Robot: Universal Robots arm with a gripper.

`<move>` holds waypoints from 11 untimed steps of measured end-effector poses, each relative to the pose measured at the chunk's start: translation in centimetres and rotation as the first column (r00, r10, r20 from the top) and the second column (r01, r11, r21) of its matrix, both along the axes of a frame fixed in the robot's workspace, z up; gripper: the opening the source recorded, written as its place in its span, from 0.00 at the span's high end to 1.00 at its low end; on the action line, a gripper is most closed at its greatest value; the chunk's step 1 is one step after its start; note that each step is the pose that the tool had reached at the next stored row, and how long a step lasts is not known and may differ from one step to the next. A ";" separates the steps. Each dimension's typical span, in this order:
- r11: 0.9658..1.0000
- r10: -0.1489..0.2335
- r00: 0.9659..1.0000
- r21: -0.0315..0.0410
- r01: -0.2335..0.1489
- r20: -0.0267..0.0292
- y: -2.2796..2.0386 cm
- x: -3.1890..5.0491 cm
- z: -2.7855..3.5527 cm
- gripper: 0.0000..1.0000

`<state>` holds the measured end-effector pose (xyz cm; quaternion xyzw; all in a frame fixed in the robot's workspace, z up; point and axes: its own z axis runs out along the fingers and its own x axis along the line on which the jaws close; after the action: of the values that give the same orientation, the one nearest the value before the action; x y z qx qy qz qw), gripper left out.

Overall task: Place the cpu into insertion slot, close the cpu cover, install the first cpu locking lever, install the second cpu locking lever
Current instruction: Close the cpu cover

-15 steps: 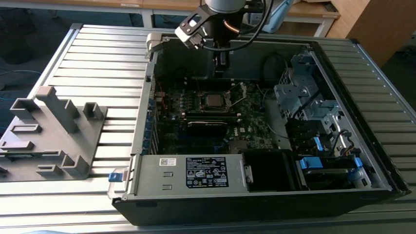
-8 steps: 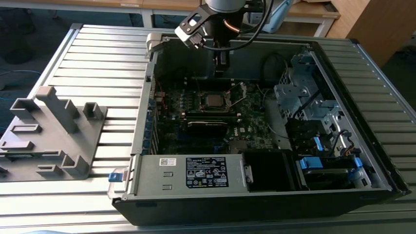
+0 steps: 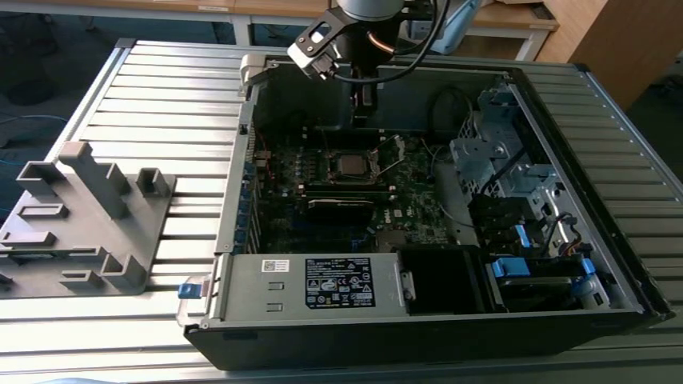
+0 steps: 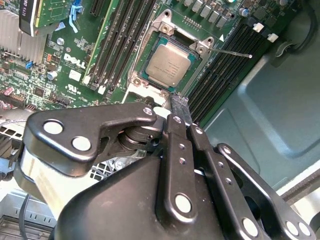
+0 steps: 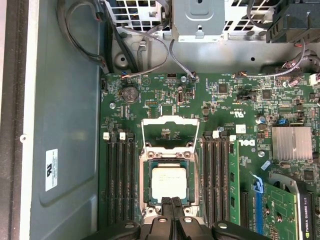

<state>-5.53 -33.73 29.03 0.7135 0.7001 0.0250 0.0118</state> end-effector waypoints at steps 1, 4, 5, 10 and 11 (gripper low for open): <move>1.000 0.000 1.000 0.000 0.000 0.000 0.00 0.00 0.00 0.89; 1.000 0.000 1.000 0.000 0.000 0.000 0.00 0.06 0.00 0.89; 1.000 0.000 1.000 0.000 0.000 0.000 0.00 0.14 0.00 0.89; 1.000 0.000 1.000 0.000 0.000 0.000 0.00 0.87 -0.01 0.89; 1.000 0.000 1.000 0.000 0.000 0.000 0.00 1.01 -0.02 0.89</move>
<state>-4.52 -33.73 29.01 0.7135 0.7001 0.0250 0.0118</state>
